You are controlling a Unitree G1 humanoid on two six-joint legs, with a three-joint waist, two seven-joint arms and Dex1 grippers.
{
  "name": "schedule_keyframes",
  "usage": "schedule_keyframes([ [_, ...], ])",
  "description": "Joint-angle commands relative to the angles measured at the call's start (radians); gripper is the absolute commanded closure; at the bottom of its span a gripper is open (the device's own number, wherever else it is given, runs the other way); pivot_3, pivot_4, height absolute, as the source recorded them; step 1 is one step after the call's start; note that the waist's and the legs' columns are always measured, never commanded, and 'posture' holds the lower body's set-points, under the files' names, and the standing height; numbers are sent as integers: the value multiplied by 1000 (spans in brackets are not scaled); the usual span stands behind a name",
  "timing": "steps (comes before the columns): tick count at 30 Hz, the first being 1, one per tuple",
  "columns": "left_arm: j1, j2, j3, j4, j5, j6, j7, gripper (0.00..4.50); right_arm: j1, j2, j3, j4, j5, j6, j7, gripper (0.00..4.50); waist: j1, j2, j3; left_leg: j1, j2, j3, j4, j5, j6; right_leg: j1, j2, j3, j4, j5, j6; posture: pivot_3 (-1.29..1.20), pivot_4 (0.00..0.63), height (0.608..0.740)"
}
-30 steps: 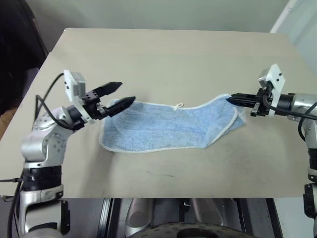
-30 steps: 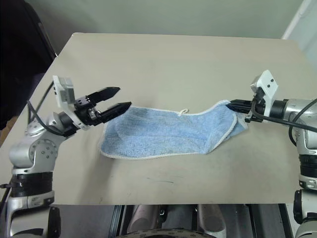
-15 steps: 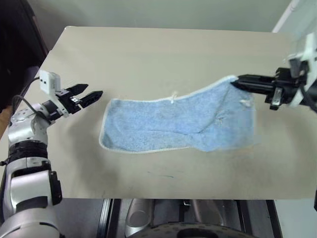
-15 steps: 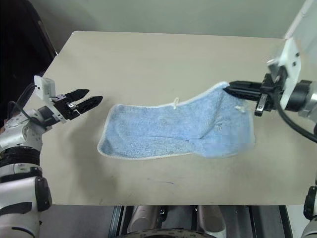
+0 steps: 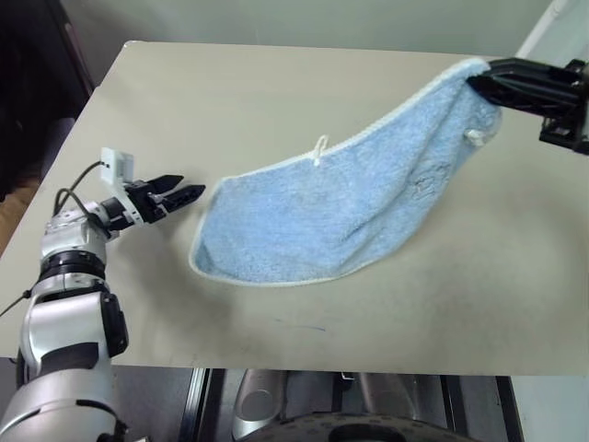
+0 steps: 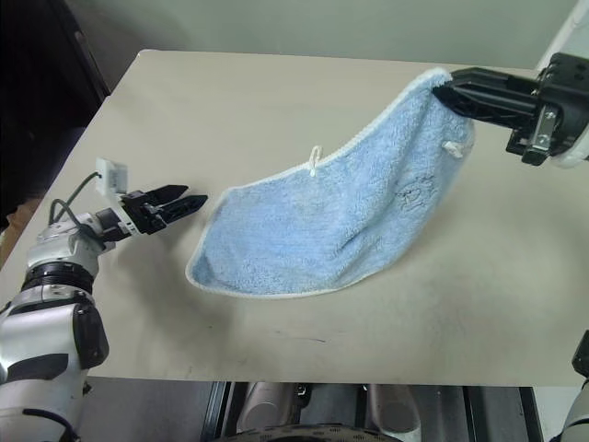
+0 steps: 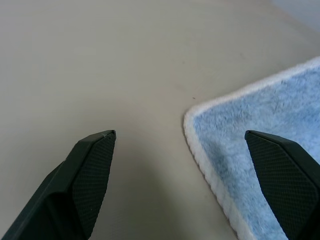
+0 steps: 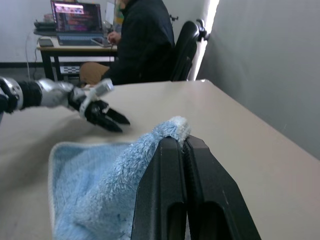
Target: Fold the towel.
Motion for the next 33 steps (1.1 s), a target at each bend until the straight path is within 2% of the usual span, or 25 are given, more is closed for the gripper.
schedule_keyframes([
  [1,-46,-15,4,9,18,-22,-12,0,-52,-26,-46,-24,71,14,-31,4479,1,0,0,0,0,0,0,0,0,0,0,0,0,0,1,0,150,697],
  [9,-83,-72,-35,27,81,-18,-47,0,-92,-57,-35,-34,159,52,-57,4479,1,0,0,-1,0,1,4,1,3,0,0,0,0,2,6,0,150,697],
  [12,-92,-91,-84,18,123,-25,-109,0,-65,-69,-24,-47,162,54,-59,4479,1,0,0,-3,0,0,10,1,4,0,0,0,2,2,7,0,150,697],
  [15,-99,-99,-99,15,138,-29,-137,0,-43,-74,-22,-60,159,48,-61,4479,3,0,0,-5,-1,0,17,-4,12,0,0,0,6,3,7,0,150,697],
  [17,-118,-111,-93,22,142,-46,-120,0,-28,-72,-27,-69,163,47,-66,4479,3,0,0,-5,-1,0,19,-8,18,0,-1,0,7,3,7,0,150,697],
  [27,-184,-146,-104,49,175,-58,-70,0,-16,-72,-30,-83,177,41,-83,4479,7,0,0,-13,-1,1,25,-6,16,-10,-1,1,16,1,11,0,150,697],
  [33,-231,-168,-153,89,251,-67,4,0,-15,-73,-30,-89,186,41,-89,4479,6,0,0,-14,-1,2,28,-6,16,-10,-1,1,17,-2,16,0,150,697],
])
